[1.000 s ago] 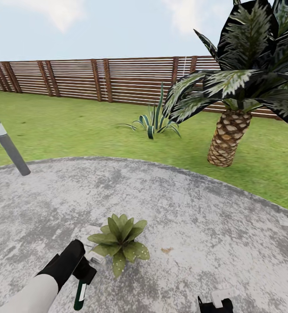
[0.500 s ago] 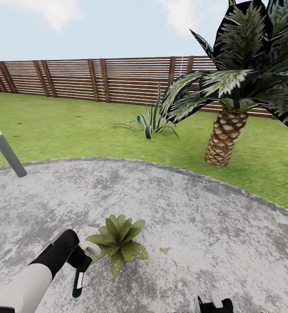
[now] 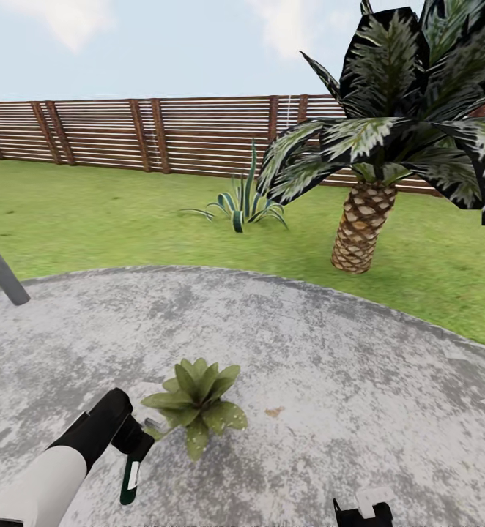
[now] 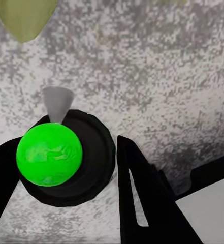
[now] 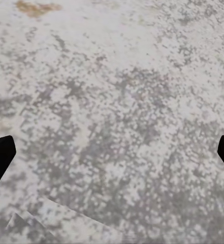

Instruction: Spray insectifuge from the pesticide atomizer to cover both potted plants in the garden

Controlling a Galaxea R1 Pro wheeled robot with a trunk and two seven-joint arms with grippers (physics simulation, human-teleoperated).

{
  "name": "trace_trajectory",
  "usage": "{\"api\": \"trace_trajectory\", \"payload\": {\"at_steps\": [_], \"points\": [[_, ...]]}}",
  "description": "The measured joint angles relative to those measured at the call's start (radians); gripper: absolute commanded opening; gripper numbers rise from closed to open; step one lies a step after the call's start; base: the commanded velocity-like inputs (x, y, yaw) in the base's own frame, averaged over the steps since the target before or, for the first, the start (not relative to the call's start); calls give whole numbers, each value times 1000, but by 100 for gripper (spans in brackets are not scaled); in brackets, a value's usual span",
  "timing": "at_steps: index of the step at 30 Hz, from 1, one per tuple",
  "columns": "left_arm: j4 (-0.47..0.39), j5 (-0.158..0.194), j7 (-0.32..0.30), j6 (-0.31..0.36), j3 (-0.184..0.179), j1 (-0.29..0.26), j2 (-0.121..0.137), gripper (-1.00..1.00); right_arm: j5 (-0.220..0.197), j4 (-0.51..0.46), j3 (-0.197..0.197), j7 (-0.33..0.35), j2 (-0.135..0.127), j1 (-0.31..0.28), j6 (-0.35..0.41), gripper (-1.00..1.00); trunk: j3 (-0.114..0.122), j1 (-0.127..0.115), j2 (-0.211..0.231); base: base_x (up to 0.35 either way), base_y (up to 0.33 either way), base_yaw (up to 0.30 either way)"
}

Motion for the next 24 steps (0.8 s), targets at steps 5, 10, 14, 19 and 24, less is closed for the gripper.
{"api": "trace_trajectory", "payload": {"at_steps": [5,10,14,19,24], "points": [[15,-25,2,-3,-1,3,0,-100,0,0,0,0,0,0,0,100,0,0,0,-3,10,0],[20,-47,2,-3,1,6,-3,-100,0,0,0,0,0,0,0,100,0,0,0,0,0,-3],[20,-46,2,-5,2,6,-5,-100,0,0,0,0,0,0,0,100,0,0,0,0,0,-201],[20,-40,2,-5,4,6,-7,-100,0,0,0,0,0,0,0,100,0,0,0,-1,0,-278],[20,-43,2,-5,5,7,-5,-100,0,0,0,0,0,0,0,100,0,0,0,-214,12,-141]]}}
